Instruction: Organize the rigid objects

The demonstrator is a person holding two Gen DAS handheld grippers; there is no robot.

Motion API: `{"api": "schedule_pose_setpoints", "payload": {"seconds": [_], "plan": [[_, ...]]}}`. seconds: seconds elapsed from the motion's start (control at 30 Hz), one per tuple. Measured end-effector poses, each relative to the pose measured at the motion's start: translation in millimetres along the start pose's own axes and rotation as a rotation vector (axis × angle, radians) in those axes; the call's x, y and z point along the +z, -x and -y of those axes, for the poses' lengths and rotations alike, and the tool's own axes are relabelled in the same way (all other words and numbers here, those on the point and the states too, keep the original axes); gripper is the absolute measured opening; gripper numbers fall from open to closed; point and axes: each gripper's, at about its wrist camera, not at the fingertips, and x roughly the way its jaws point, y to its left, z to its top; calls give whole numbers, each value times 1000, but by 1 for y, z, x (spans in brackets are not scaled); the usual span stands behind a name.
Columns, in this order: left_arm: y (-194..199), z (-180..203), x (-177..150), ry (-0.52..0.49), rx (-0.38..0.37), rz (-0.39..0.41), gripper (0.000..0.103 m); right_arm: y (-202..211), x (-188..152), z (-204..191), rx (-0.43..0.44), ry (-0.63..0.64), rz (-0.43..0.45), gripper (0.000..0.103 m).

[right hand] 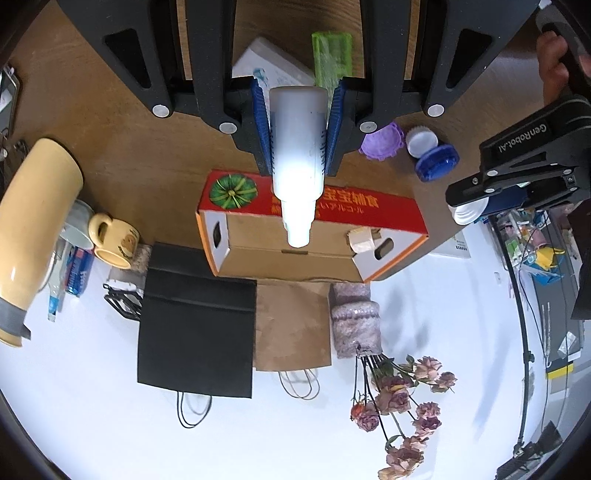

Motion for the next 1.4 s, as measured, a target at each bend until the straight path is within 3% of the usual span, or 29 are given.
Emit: {"api": "schedule_pose_setpoints", "payload": {"seconds": [0.67, 1.4], "plan": [[-26, 1, 46, 47, 26, 46, 37, -42, 54, -8, 25, -18, 56, 31], [-83, -11, 98, 107, 61, 57, 37, -116, 100, -4, 23, -32, 28, 31]]}}
